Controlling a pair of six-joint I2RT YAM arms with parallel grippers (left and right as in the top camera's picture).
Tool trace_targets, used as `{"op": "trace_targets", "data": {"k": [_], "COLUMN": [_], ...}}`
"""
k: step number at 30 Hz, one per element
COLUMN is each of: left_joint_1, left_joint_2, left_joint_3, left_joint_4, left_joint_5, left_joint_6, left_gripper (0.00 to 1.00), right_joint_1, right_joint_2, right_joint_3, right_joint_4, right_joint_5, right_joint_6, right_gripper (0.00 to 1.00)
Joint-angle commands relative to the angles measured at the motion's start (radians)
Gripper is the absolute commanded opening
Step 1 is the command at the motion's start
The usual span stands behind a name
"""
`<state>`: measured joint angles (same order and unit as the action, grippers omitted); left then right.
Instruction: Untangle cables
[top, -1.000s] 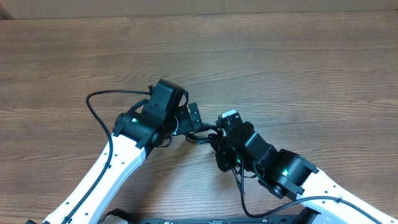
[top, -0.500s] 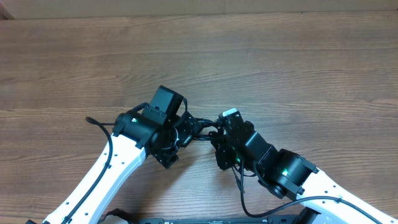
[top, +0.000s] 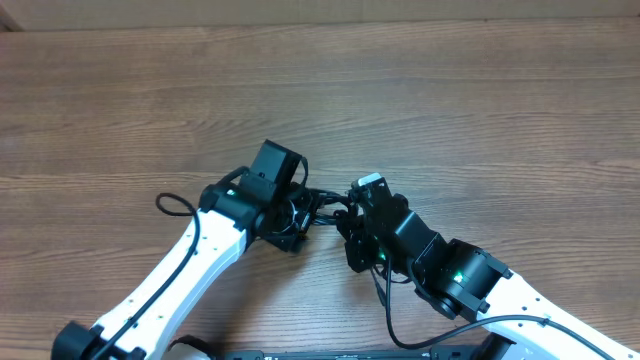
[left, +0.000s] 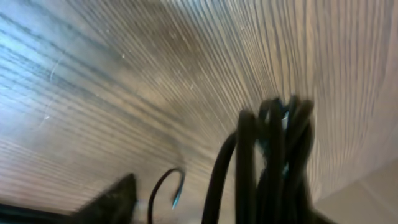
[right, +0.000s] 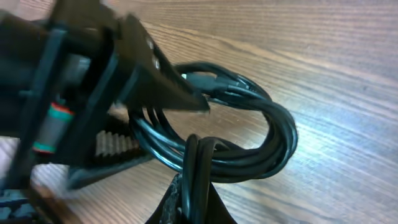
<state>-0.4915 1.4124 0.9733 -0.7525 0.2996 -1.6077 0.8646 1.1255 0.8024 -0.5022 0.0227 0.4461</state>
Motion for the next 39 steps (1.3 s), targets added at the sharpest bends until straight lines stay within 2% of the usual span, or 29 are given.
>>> {"op": "trace_targets", "data": {"k": [1, 3, 8, 10, 16, 18, 22, 26, 30, 39], "left_joint_1": [-0.006, -0.005, 0.03, 0.053, 0.093, 0.093, 0.093, 0.092, 0.092, 0.091], "left_joint_2": [0.024, 0.027, 0.025, 0.025, 0.025, 0.025, 0.025, 0.025, 0.025, 0.025], "left_joint_3": [-0.011, -0.011, -0.01, -0.01, -0.009, -0.009, -0.009, -0.009, -0.009, -0.009], "left_joint_4": [0.013, 0.014, 0.04, 0.075, 0.164, 0.163, 0.157, 0.165, 0.184, 0.201], "left_joint_5": [-0.045, -0.098, -0.19, -0.193, -0.146, -0.114, 0.018, 0.2, 0.382, 0.48], "left_joint_6": [-0.013, 0.01, 0.206, 0.355, 0.91, 1.05, 1.23, 1.358, 1.447, 1.413], "left_gripper": [0.26, 0.04, 0.04, 0.04, 0.04, 0.04, 0.04, 0.04, 0.04, 0.04], "right_joint_1": [-0.003, -0.003, -0.003, -0.003, -0.003, -0.003, -0.003, -0.003, -0.003, -0.003], "right_joint_2": [-0.02, -0.02, -0.02, -0.02, -0.02, -0.02, -0.02, -0.011, 0.014, 0.091], "right_joint_3": [-0.003, -0.003, -0.003, -0.003, -0.003, -0.003, -0.003, -0.003, -0.003, -0.003], "right_joint_4": [0.005, -0.002, -0.082, -0.116, -0.147, -0.143, -0.129, -0.09, -0.043, 0.05], "right_joint_5": [-0.032, -0.052, -0.078, -0.077, -0.06, -0.009, 0.16, 0.21, 0.207, 0.045], "right_joint_6": [0.034, 0.033, 0.031, 0.008, -0.105, -0.15, -0.177, -0.279, -0.295, -0.29], "right_gripper": [0.04, 0.04, 0.04, 0.04, 0.04, 0.04, 0.04, 0.04, 0.04, 0.04]}}
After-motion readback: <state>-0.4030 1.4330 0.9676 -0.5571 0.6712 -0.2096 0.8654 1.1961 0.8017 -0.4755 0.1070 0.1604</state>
